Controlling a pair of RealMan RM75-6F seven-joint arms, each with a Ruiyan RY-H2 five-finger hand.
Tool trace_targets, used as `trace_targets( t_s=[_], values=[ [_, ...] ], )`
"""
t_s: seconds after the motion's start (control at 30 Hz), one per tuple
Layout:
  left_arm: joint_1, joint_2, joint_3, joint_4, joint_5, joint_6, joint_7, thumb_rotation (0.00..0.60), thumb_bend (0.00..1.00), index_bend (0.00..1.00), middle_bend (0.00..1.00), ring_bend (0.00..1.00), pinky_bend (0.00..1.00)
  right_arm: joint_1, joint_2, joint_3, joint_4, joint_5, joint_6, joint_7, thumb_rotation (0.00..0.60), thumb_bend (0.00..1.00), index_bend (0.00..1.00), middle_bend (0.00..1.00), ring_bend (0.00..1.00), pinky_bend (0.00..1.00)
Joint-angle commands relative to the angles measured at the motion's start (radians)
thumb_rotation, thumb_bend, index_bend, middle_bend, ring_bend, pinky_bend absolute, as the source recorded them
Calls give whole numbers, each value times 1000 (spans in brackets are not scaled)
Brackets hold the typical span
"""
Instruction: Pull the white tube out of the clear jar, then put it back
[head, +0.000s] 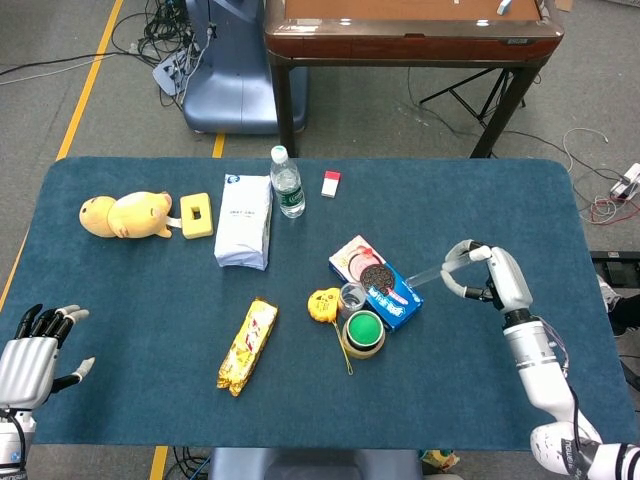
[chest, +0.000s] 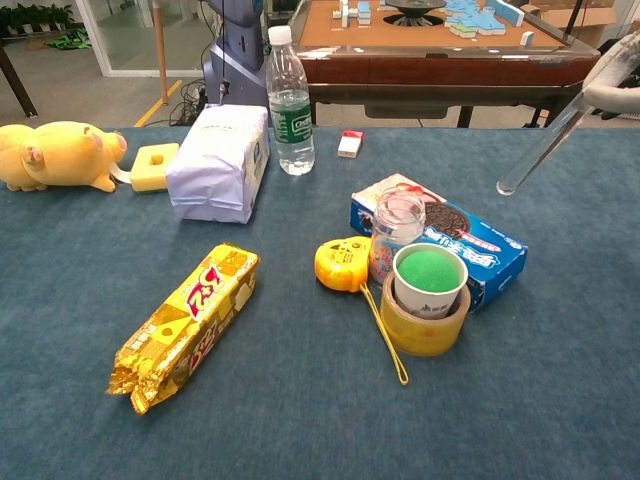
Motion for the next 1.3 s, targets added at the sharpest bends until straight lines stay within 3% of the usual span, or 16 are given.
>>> trace_targets(
  t_s=[0.03, 0.13, 0.3, 0.57, 0.7, 1.3],
  values=[
    [-1, 0, 0, 0, 0, -1, 1, 600, 244, 247, 206, 160, 52, 5, -53, -19, 124, -81, 115, -209, 600, 546, 644, 482, 389, 307],
    [-2, 0, 0, -2, -1, -2, 2, 600, 244, 247, 205, 160, 52, 10, -94, -32, 200, -132, 175, -302, 600, 545, 647, 482, 389, 307],
    [-1, 1, -1, -2, 0, 0, 2, 600, 244, 247, 206, 160, 52, 11, -110, -38, 230, -143, 190, -320, 600, 546, 649, 482, 389, 307],
    [-2, 2, 0, -3, 2, 1, 0, 600, 244, 247, 206, 160, 52, -8, -12, -14, -2, -17, 30, -42, 600, 545, 648, 482, 389, 307],
    [-1, 3, 0, -4, 4, 3, 0, 600, 244, 247, 206, 160, 52, -19, 44, -3, -82, -17, -1, 65, 600, 545, 649, 482, 389, 307],
    [-5, 2, 0, -12, 9, 3, 7, 600, 244, 247, 206, 160, 52, -26, 40, -20, -82, -63, 30, 73, 600, 545, 648, 482, 389, 307]
  ],
)
